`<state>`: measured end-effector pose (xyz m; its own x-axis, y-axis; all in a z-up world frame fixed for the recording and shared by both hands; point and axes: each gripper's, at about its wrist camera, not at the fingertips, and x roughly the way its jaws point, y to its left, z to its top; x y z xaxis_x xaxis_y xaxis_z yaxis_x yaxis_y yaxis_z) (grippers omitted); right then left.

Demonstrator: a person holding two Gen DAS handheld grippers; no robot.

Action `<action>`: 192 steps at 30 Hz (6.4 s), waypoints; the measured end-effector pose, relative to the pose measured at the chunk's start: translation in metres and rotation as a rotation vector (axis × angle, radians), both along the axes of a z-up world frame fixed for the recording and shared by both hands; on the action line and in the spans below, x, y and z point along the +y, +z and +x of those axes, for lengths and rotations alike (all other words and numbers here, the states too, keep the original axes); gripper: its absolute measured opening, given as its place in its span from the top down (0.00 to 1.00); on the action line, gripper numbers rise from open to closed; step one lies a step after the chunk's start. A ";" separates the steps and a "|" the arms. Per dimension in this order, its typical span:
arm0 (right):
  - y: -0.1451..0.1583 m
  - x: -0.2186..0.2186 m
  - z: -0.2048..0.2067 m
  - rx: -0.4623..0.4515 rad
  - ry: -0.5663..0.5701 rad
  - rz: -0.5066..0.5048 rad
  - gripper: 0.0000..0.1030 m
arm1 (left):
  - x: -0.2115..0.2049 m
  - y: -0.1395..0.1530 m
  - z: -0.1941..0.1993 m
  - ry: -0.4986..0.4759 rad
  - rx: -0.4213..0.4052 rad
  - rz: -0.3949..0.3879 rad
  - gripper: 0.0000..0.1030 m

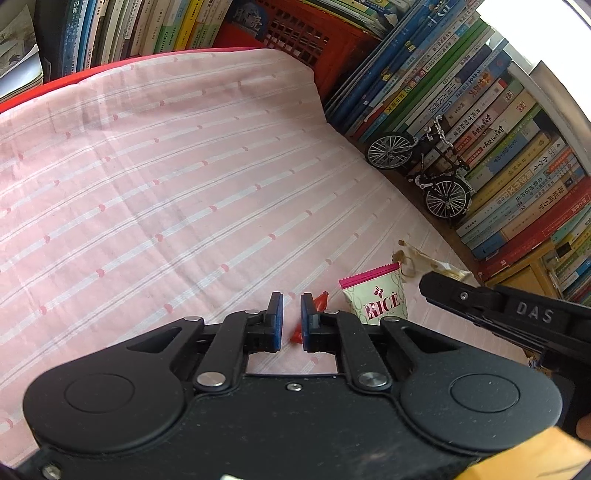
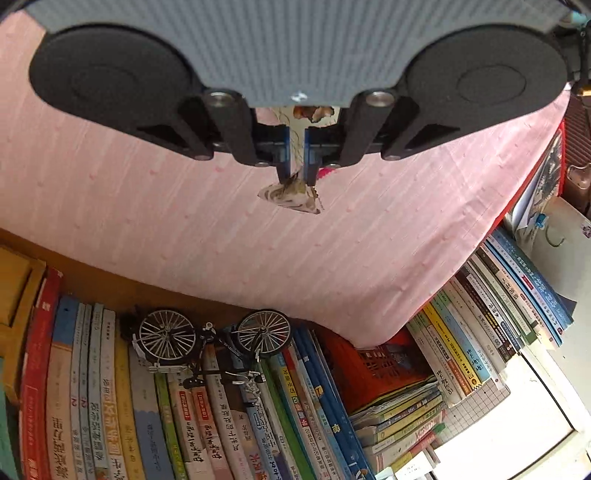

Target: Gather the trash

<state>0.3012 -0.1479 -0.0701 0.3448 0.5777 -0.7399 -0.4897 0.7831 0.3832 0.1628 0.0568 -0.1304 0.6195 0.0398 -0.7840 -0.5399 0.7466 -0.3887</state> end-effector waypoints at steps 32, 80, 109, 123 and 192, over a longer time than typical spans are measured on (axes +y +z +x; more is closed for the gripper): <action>-0.013 -0.005 -0.057 -0.033 0.066 -0.073 0.51 | -0.006 0.000 -0.006 -0.026 0.012 0.041 0.87; 0.008 0.027 0.004 -0.357 0.020 -0.383 0.56 | -0.021 -0.001 0.012 -0.121 -0.014 0.119 0.92; -0.020 0.031 0.004 -0.269 0.210 -0.356 0.84 | -0.011 -0.005 0.006 -0.078 -0.025 0.066 0.90; 0.019 -0.040 0.027 -0.224 -0.091 -0.262 0.84 | -0.013 0.016 0.100 -0.080 -0.240 -0.284 0.88; -0.024 0.095 -0.097 -0.136 -0.130 -0.247 0.85 | 0.067 0.066 -0.179 0.225 -0.114 0.128 0.99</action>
<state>0.2045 -0.0533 -0.0944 0.5092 0.3305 -0.7947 -0.4129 0.9039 0.1114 -0.0159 0.1237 -0.0647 0.6682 0.2803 -0.6892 -0.6554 0.6602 -0.3669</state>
